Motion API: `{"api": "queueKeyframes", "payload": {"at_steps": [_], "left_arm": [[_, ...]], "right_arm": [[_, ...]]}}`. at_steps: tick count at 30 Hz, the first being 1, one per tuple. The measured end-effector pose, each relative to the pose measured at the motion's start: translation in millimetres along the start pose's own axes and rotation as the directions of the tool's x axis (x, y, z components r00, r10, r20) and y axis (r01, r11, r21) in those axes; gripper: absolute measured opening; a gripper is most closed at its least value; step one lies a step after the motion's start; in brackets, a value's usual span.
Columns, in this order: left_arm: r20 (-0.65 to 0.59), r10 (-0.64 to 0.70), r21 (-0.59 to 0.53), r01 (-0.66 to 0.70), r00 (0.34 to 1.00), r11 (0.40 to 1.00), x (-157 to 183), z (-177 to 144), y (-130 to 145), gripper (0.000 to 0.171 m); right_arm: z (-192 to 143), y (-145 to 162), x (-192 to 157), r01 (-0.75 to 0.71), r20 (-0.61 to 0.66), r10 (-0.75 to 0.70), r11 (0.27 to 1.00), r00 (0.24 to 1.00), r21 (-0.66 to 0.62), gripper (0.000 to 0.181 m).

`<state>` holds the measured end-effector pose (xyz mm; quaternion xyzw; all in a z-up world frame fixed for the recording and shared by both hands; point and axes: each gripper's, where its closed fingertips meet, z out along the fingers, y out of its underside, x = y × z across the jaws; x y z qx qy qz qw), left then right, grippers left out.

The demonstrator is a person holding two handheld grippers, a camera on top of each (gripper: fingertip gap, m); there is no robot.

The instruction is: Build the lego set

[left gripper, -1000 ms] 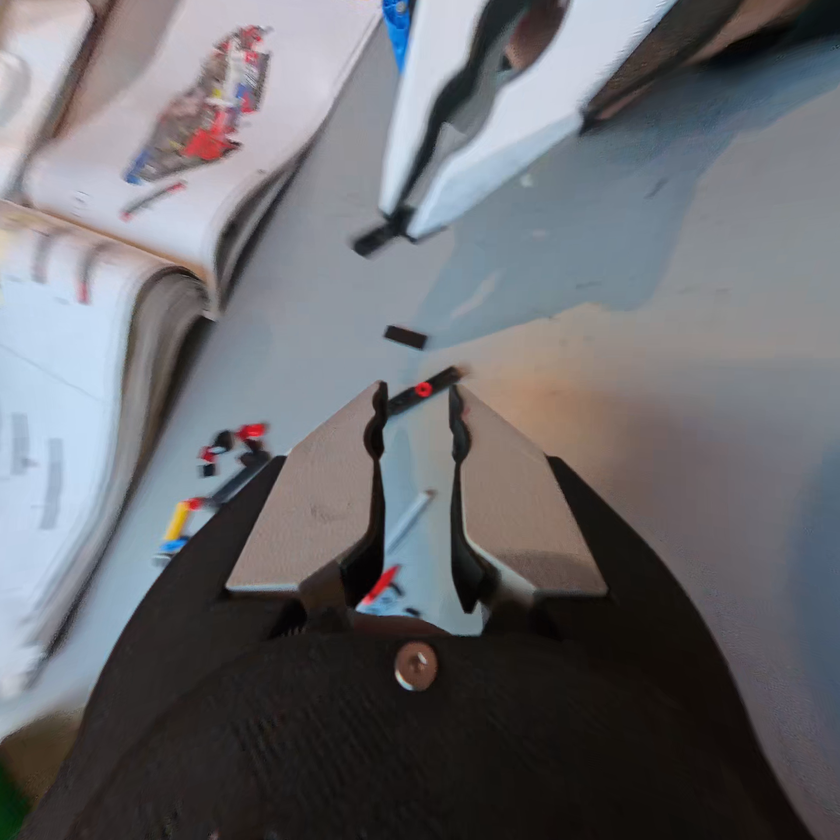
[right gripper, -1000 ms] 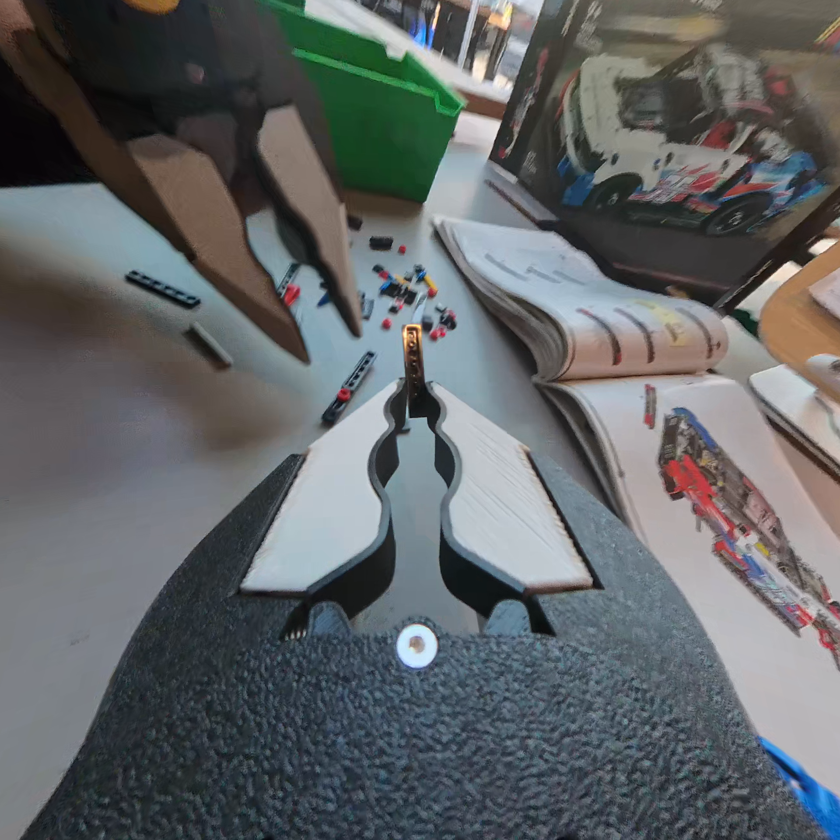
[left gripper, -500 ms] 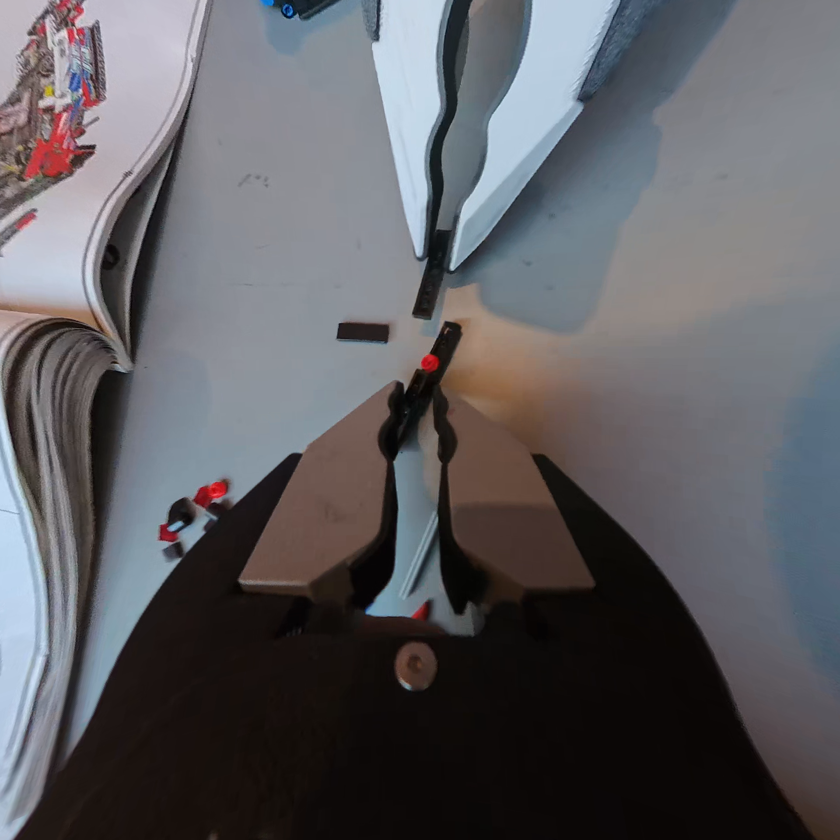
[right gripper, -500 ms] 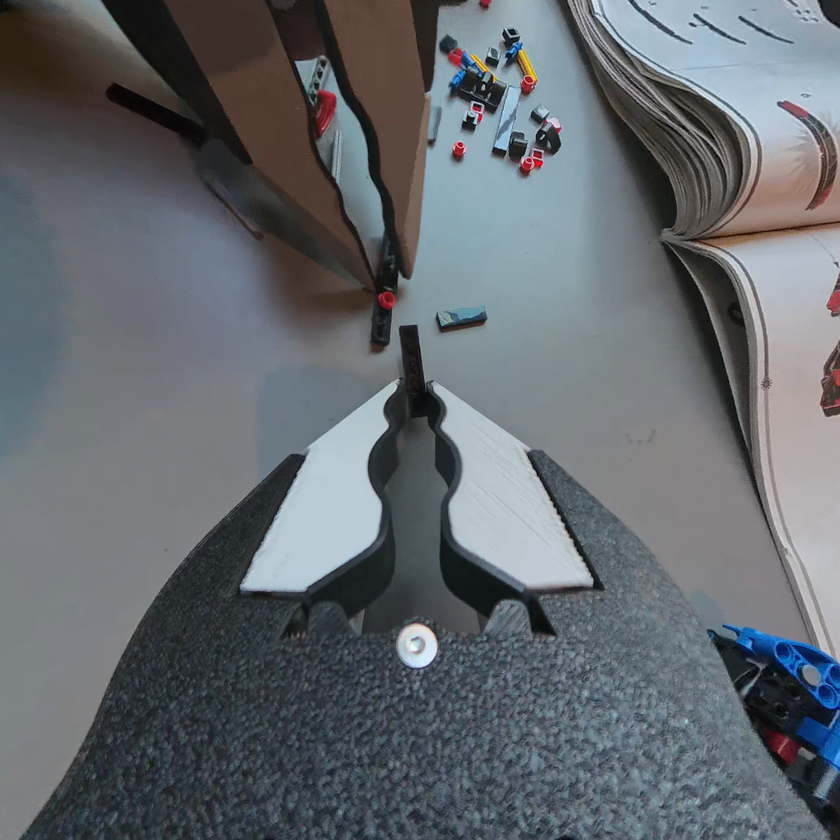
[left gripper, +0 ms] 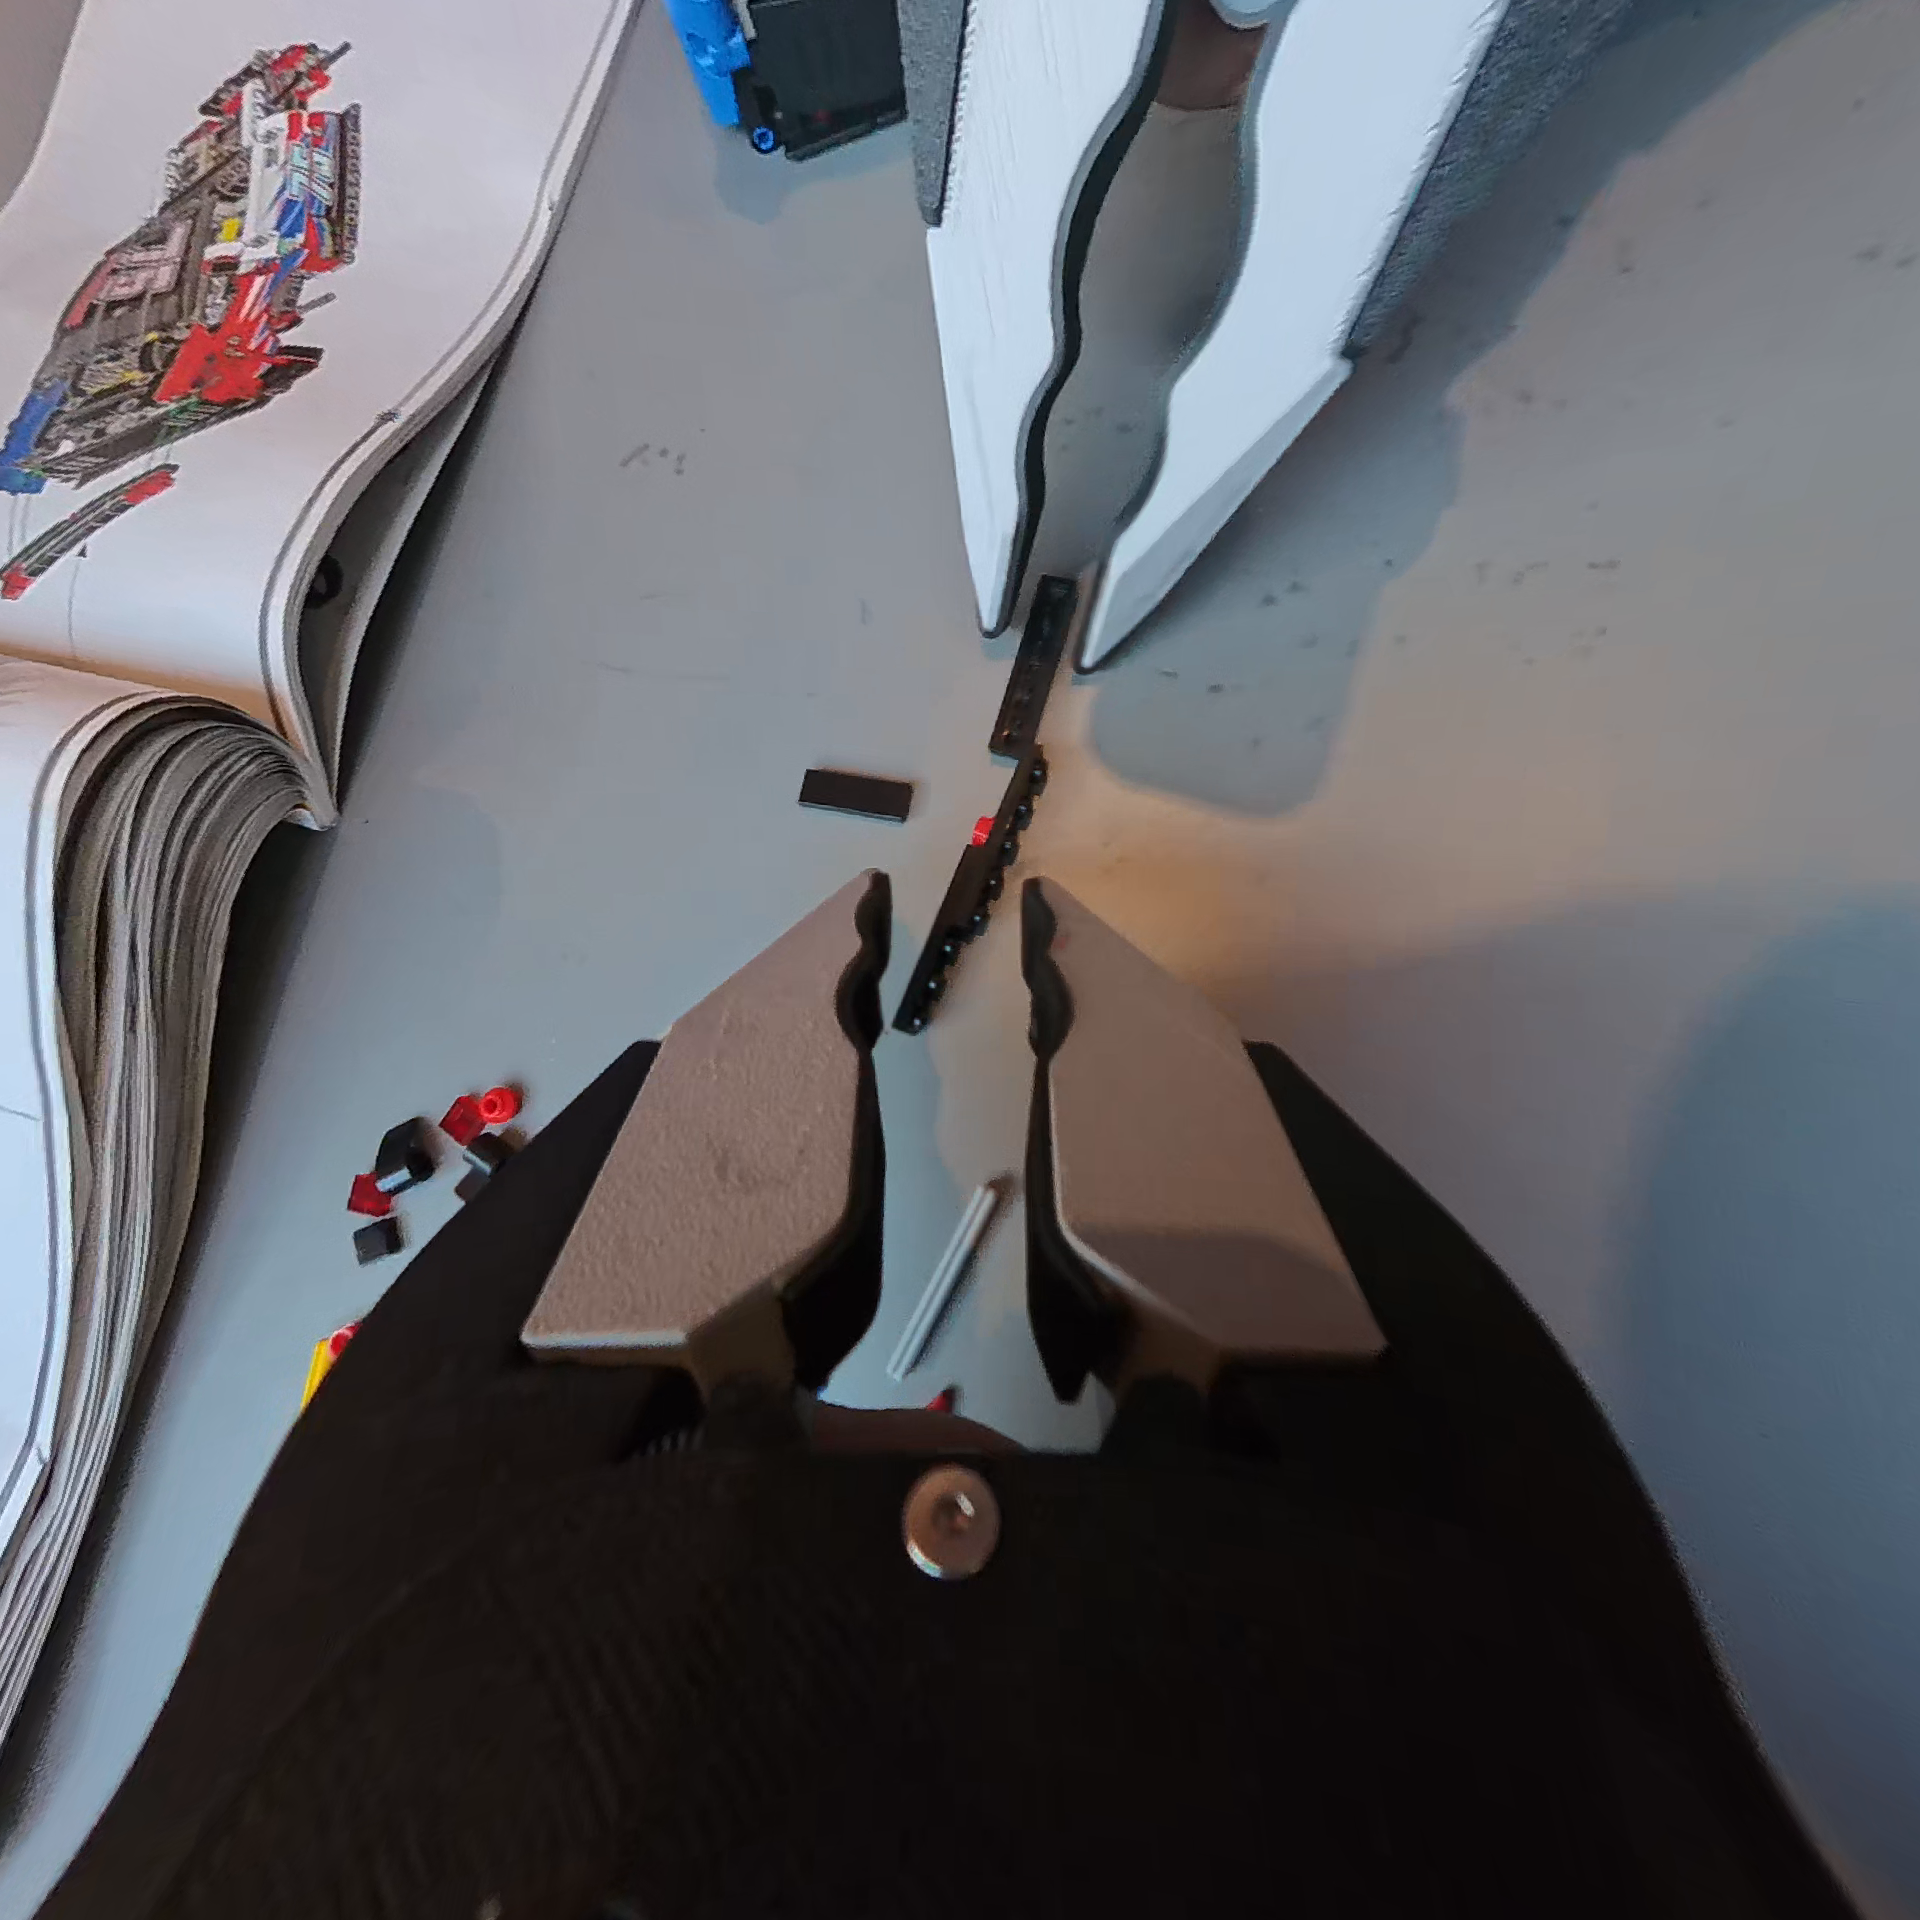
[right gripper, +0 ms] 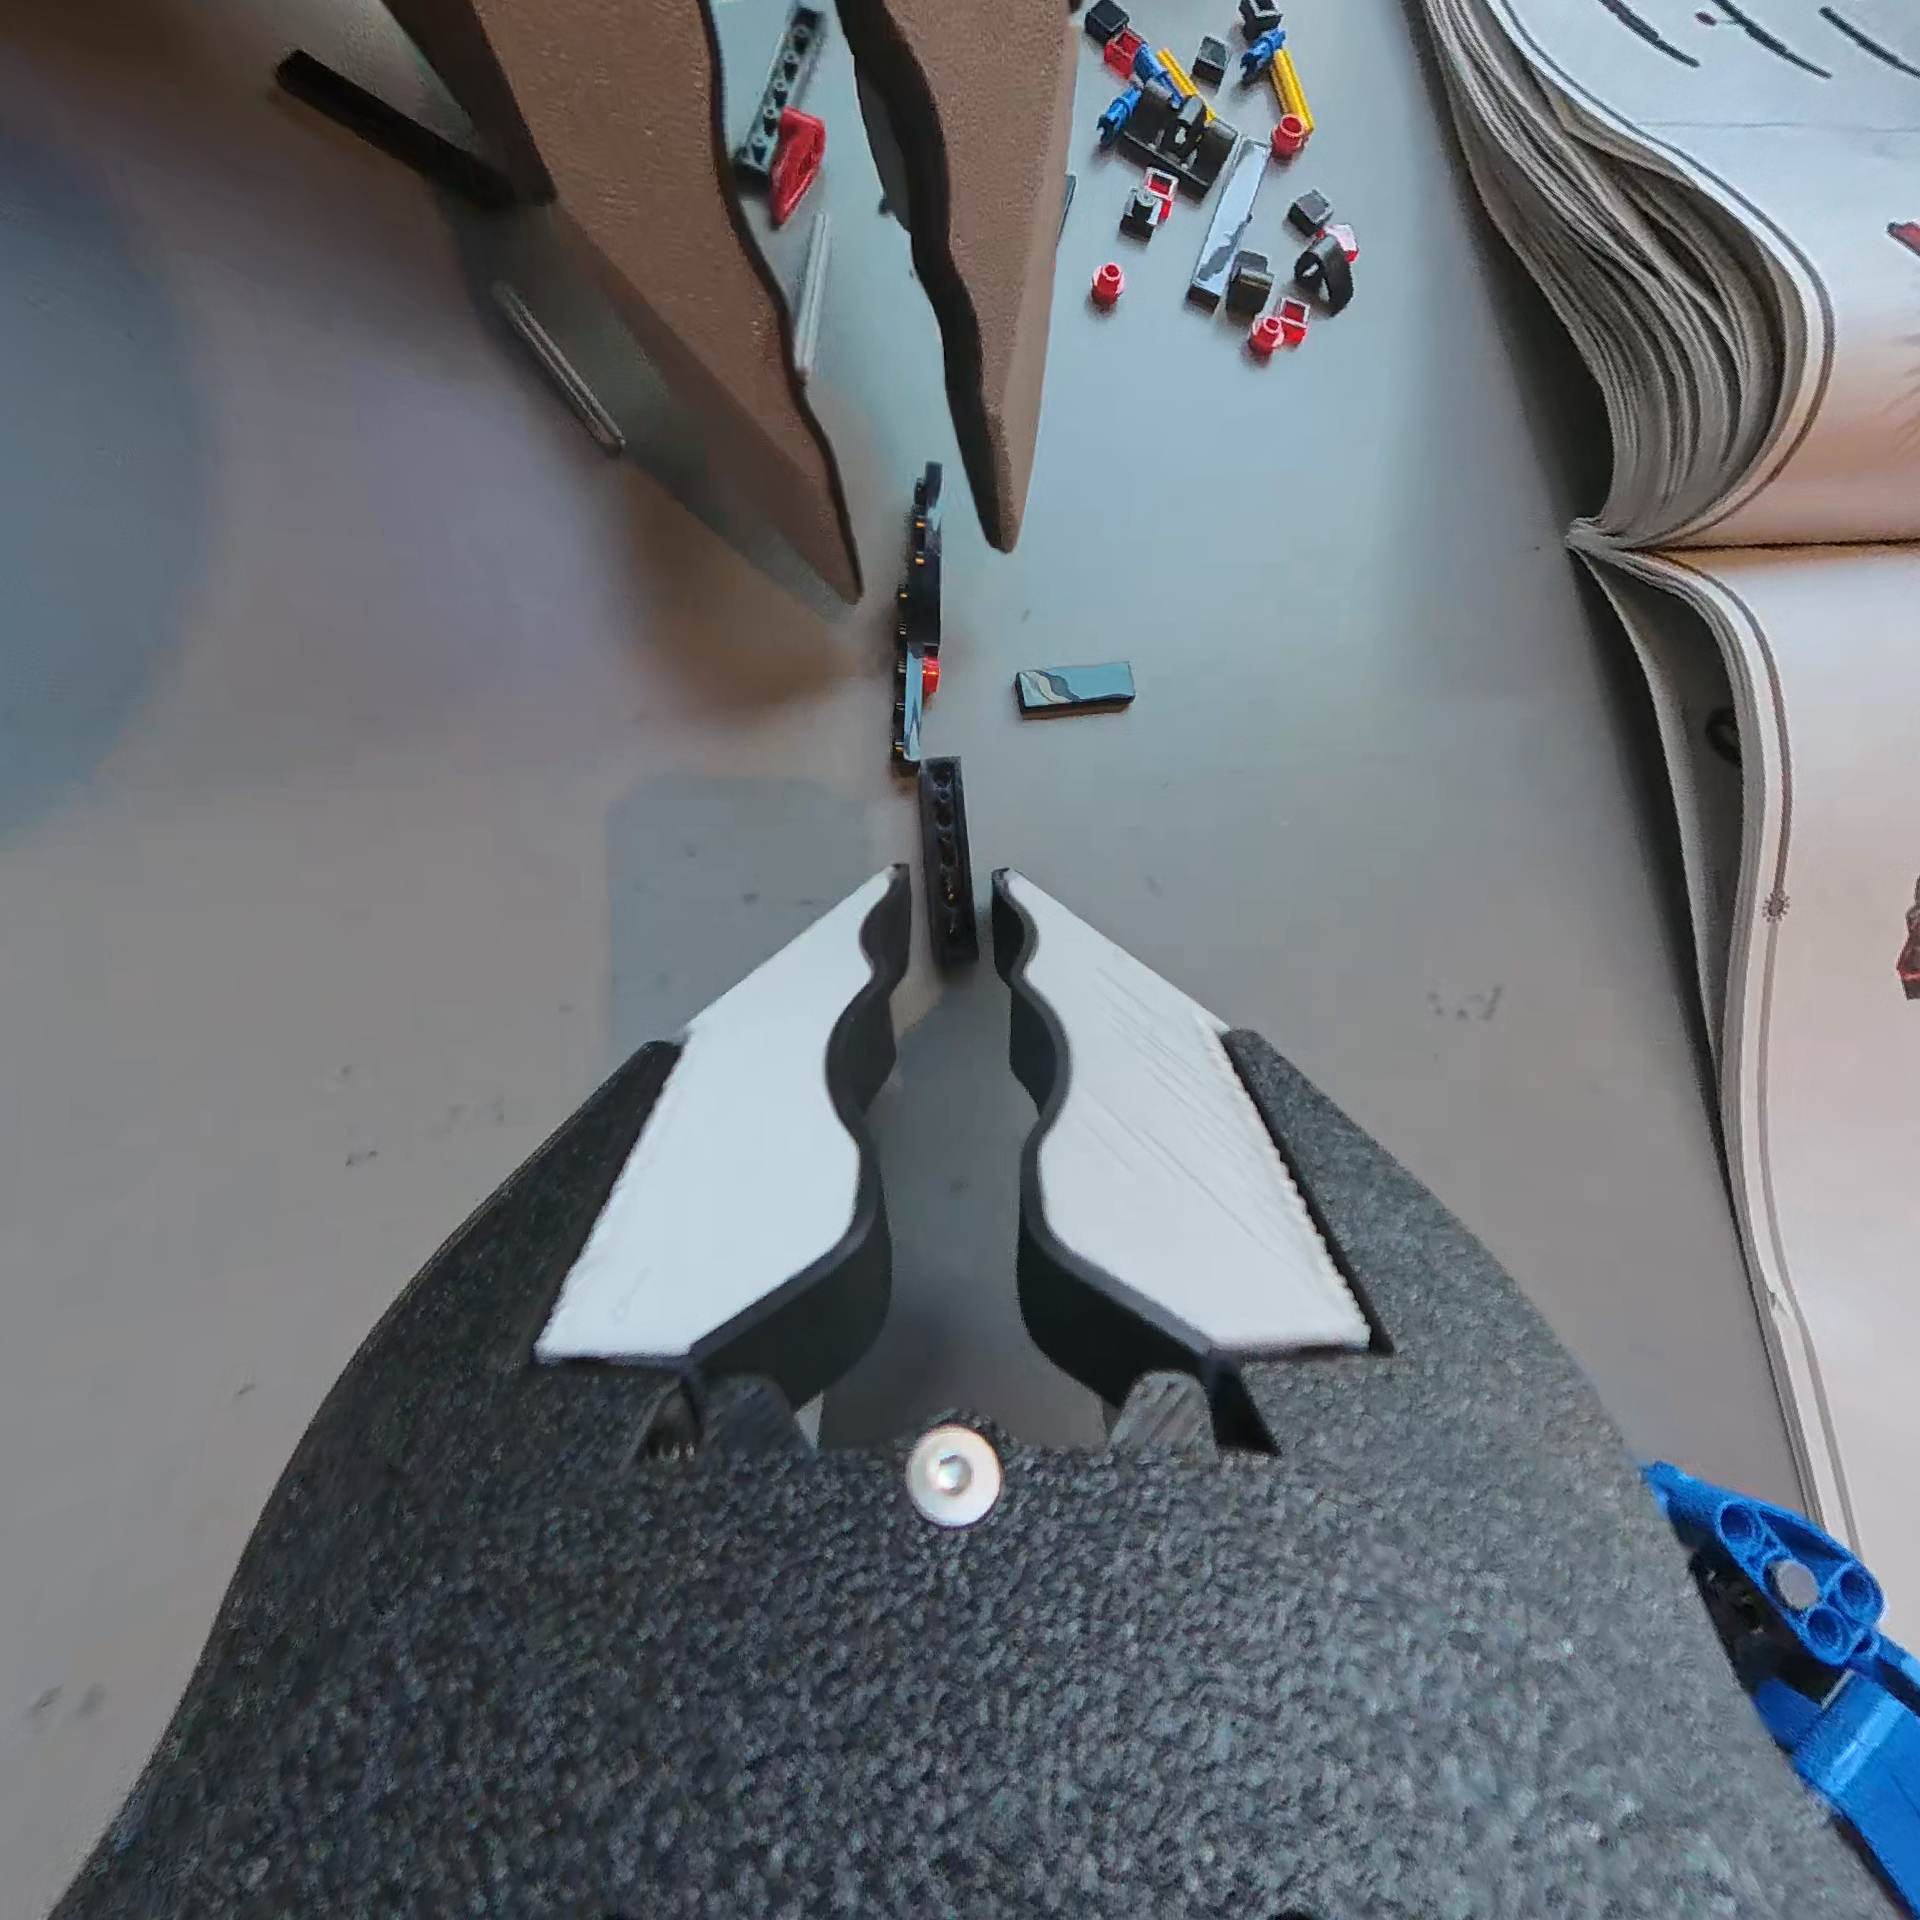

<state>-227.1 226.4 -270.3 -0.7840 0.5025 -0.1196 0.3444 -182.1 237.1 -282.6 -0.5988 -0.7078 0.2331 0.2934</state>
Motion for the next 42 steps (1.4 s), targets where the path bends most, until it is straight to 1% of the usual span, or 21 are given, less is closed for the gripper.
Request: {"api": "queueKeyframes", "payload": {"at_steps": [2,6,10,11,13,15,17,19,22,26,29,31,33,35,36,37,38,40,42], "left_arm": [[-0.001,0.0,-0.007,0.0,1.0,1.0,-1,0,3,0.021],[0.018,0.031,-0.043,-0.03,0.999,0.999,-2,3,10,0.018],[0.036,0.088,-0.05,-0.086,0.995,0.995,0,5,11,0.012],[0.038,0.087,-0.05,-0.085,0.995,0.995,0,5,11,0.013],[0.014,0.062,-0.036,-0.061,0.998,0.997,3,4,9,0.021],[0.0,0.031,-0.001,-0.031,1.0,1.0,2,0,5,0.022],[-0.011,0.01,0.017,-0.01,1.0,1.0,1,-3,4,0.023],[-0.036,-0.001,0.013,0.001,0.999,1.0,4,-3,4,0.024],[-0.07,-0.003,-0.003,0.003,0.998,1.0,11,2,7,0.026],[-0.124,-0.026,0.021,0.029,0.992,0.999,18,3,3,0.022],[-0.155,-0.035,0.061,0.045,0.987,0.997,23,-1,-5,0.02],[-0.17,-0.05,0.066,0.062,0.984,0.996,24,-1,-7,0.018],[-0.168,-0.07,0.063,0.082,0.983,0.995,23,-1,-7,0.008],[-0.19,-0.103,0.073,0.118,0.976,0.99,22,-2,-9,0.007],[-0.202,-0.116,0.072,0.133,0.972,0.988,21,-3,-9,0.007],[-0.199,-0.122,0.069,0.138,0.972,0.988,20,-3,-8,0.007],[-0.165,-0.109,0.063,0.12,0.98,0.991,16,-1,-7,0.007],[-0.077,-0.015,0.051,0.019,0.997,0.999,8,0,-3,0.007],[-0.021,0.082,0.048,-0.081,0.996,0.996,6,0,-2,0.007]], "right_arm": [[1,-3,-3,0.018,0.012,-0.018,1.0,1.0,0.006,0.016],[5,-20,-12,0.086,0.004,-0.087,0.994,0.996,0.061,0.014],[19,-26,-7,0.162,-0.033,-0.161,0.986,0.986,0.035,0.014],[22,-28,-7,0.174,-0.031,-0.174,0.984,0.984,0.027,0.013],[24,-31,-10,0.205,-0.022,-0.204,0.979,0.979,0.019,0.007],[24,-31,-12,0.262,-0.03,-0.262,0.965,0.965,0.006,0.004],[22,-30,-11,0.351,-0.066,-0.351,0.936,0.934,-0.017,0.004],[20,-31,-6,0.437,-0.137,-0.439,0.898,0.888,-0.043,0.004],[14,-38,-8,0.55,-0.219,-0.542,0.835,0.811,-0.031,0.004],[5,-44,-10,0.642,-0.315,-0.619,0.766,0.72,-0.037,0.004],[4,-45,-17,0.678,-0.339,-0.647,0.734,0.683,-0.035,0.004],[4,-44,-19,0.673,-0.343,-0.641,0.739,0.687,-0.034,0.004],[5,-43,-19,0.671,-0.351,-0.638,0.74,0.685,-0.036,0.004],[4,-43,-19,0.657,-0.356,-0.619,0.753,0.7,-0.018,0.004],[4,-44,-20,0.629,-0.345,-0.588,0.777,0.732,0.009,0.004],[3,-44,-22,0.576,-0.316,-0.534,0.815,0.785,0.054,0.008],[1,-46,-24,0.5,-0.272,-0.458,0.859,0.847,0.112,0.014],[-7,-53,-20,0.319,-0.186,-0.28,0.92,0.942,0.227,0.013],[-12,-55,-13,0.152,-0.093,-0.131,0.95,0.987,0.271,0.013]]}}
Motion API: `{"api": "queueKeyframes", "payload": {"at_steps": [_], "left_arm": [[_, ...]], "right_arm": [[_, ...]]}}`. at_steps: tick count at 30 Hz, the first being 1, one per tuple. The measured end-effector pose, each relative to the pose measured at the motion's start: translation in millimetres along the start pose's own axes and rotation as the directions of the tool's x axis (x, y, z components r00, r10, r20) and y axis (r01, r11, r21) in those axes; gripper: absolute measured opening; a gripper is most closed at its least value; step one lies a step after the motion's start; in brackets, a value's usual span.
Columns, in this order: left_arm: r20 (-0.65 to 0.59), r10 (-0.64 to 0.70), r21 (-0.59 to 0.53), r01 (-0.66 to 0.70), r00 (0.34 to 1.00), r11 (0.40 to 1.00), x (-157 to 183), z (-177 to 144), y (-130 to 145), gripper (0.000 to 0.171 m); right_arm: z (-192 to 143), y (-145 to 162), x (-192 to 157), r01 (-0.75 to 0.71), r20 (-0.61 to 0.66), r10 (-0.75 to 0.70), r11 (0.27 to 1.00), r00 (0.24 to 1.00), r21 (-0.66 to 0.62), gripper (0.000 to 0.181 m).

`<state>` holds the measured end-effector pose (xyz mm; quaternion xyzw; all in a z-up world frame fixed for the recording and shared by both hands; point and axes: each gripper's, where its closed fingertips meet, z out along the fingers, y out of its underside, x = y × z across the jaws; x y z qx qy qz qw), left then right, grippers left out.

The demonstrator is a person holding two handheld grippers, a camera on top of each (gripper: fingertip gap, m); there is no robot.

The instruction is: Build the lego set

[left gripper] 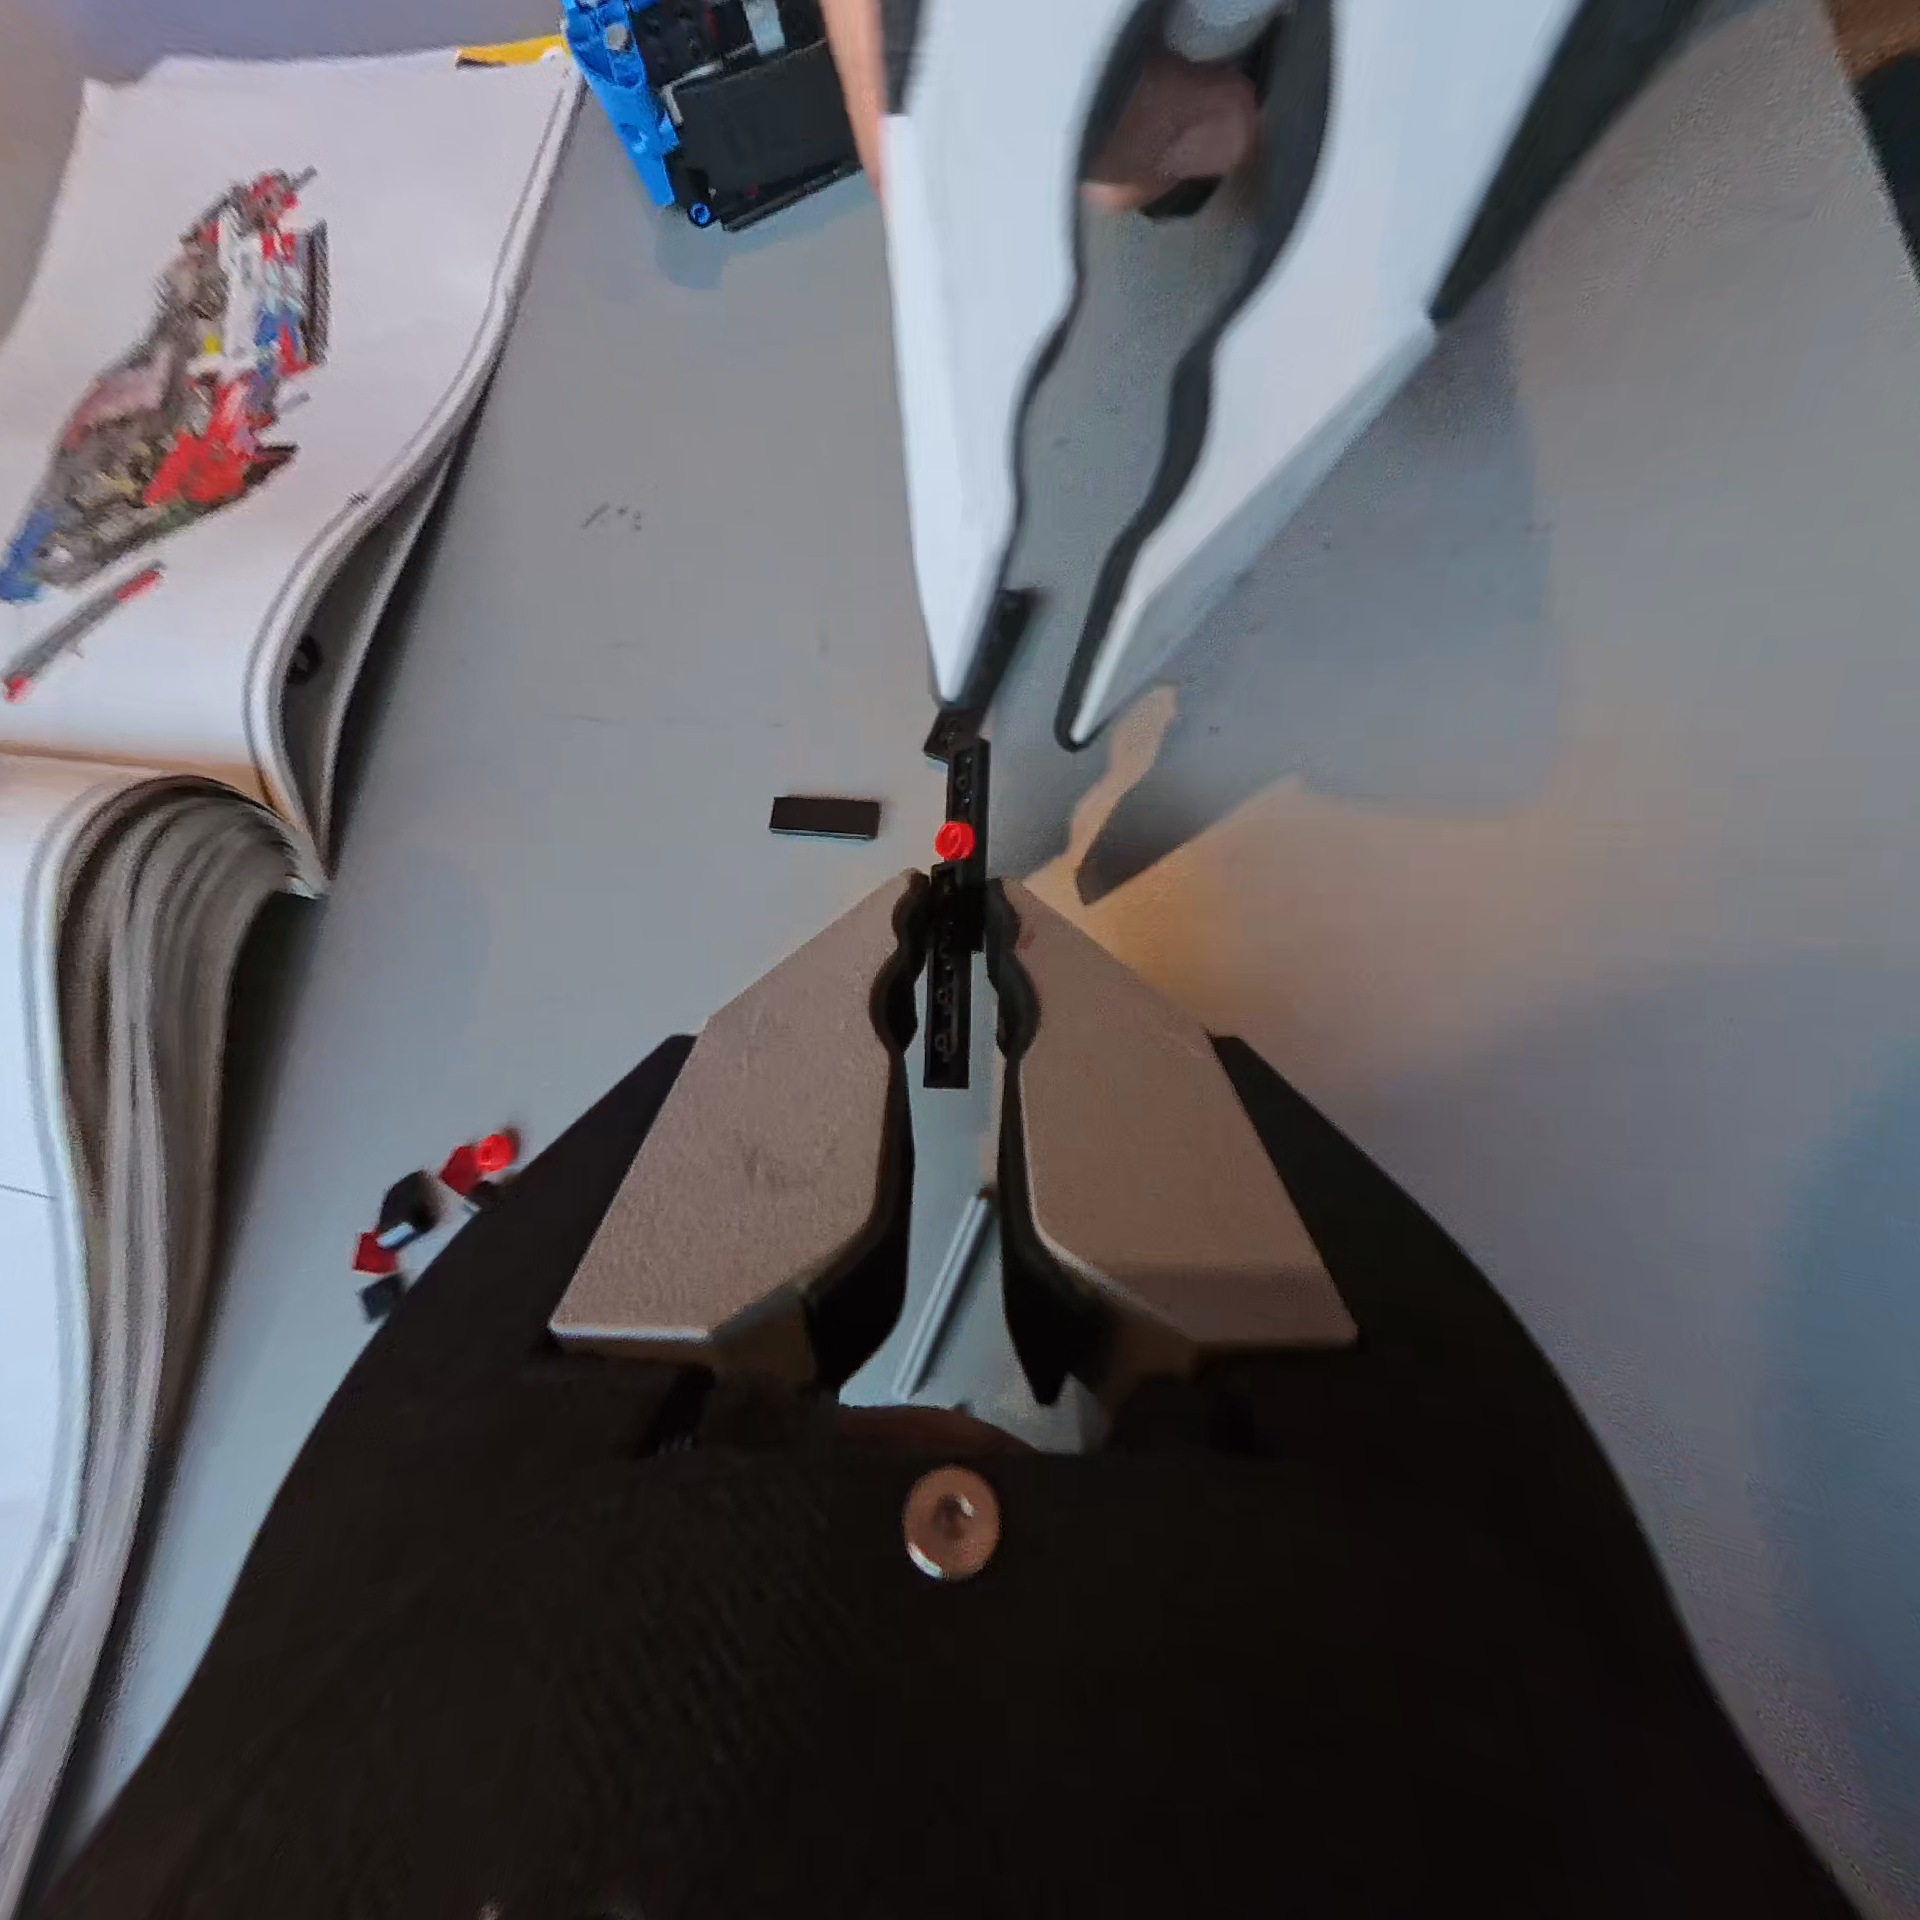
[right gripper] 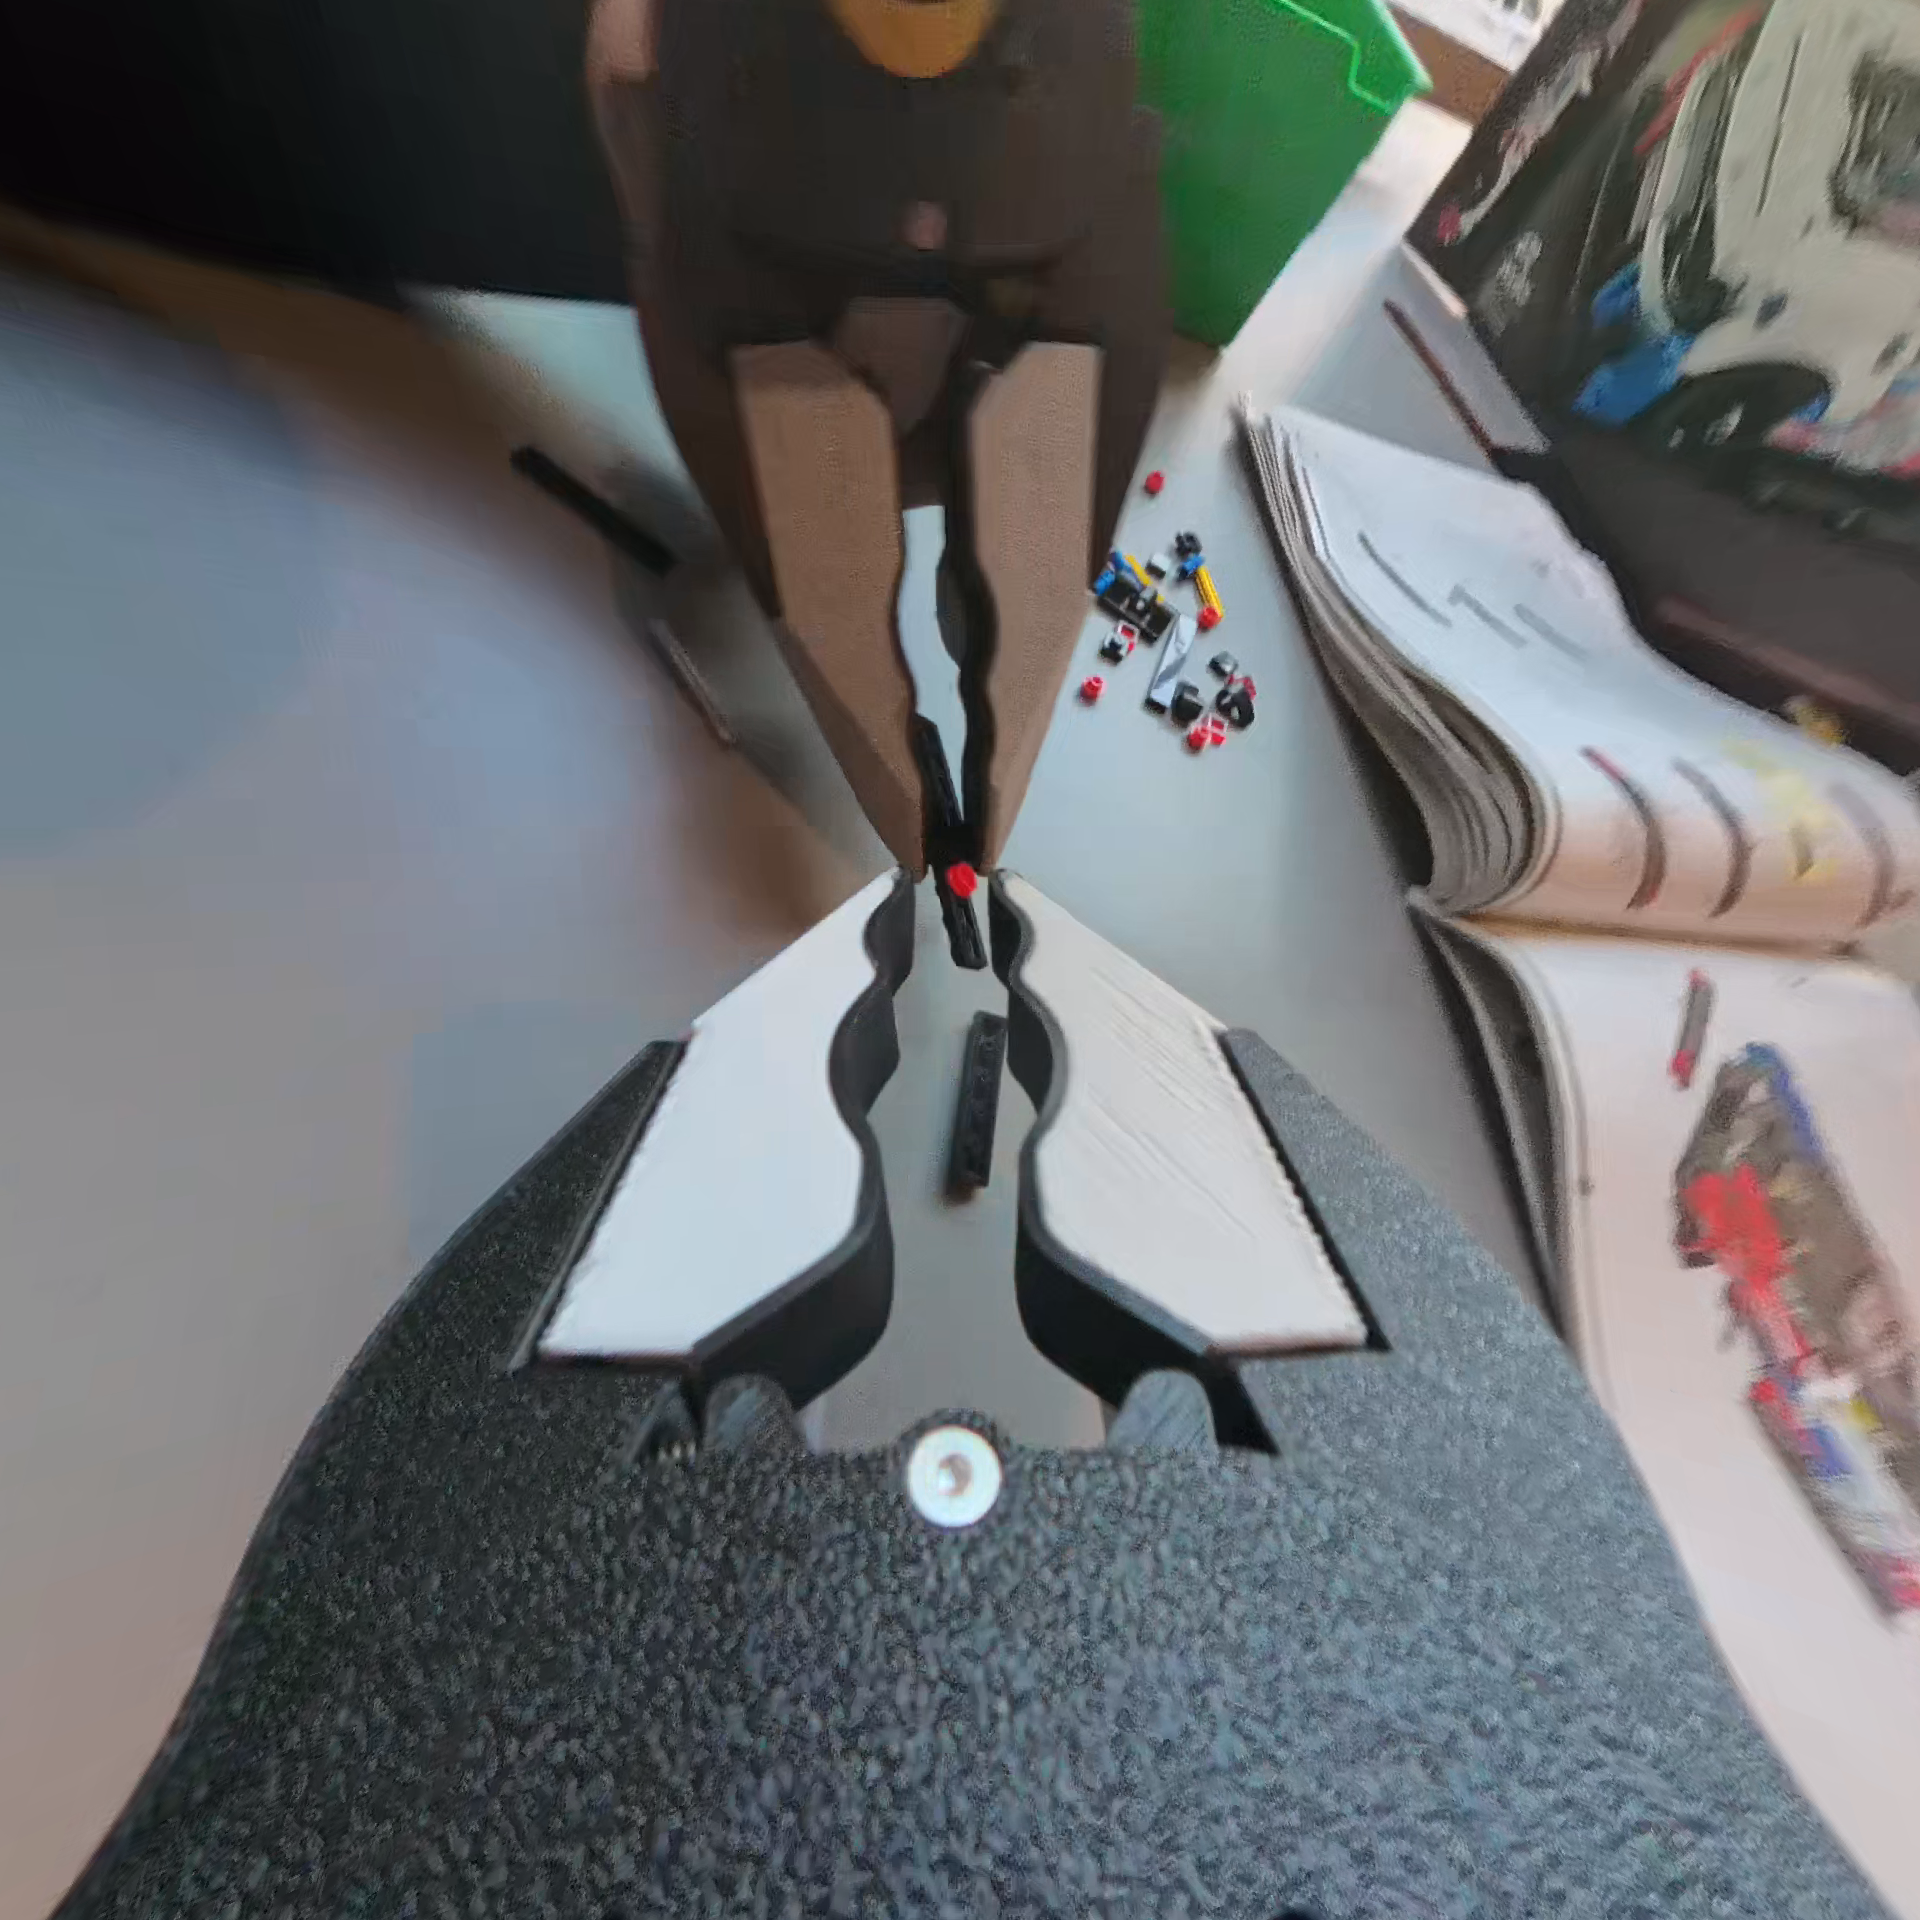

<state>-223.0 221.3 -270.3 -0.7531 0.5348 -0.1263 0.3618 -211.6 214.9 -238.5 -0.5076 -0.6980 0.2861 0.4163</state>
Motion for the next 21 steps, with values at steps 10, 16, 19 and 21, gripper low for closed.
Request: {"api": "queueKeyframes", "payload": {"at_steps": [10,16,19,21], "left_arm": [[0.059,0.181,0.056,-0.185,0.982,0.981,5,-6,-11,0.007],[0.006,0.131,0.04,-0.131,0.991,0.991,11,-4,-4,0.016],[-0.035,0.074,0.044,-0.072,0.997,0.996,13,-3,-3,0.018],[-0.034,0.047,0.041,-0.046,0.998,0.998,11,-1,-3,0.013]], "right_arm": [[9,11,-4,-0.115,0.109,0.12,0.992,0.987,-0.048,0.007],[13,17,-8,-0.047,0.104,0.055,0.996,0.993,-0.079,0.007],[16,20,-10,0.013,0.09,-0.004,0.995,0.996,-0.1,0.006],[18,23,-13,0.046,0.09,-0.036,0.992,0.995,-0.113,0.007]]}}
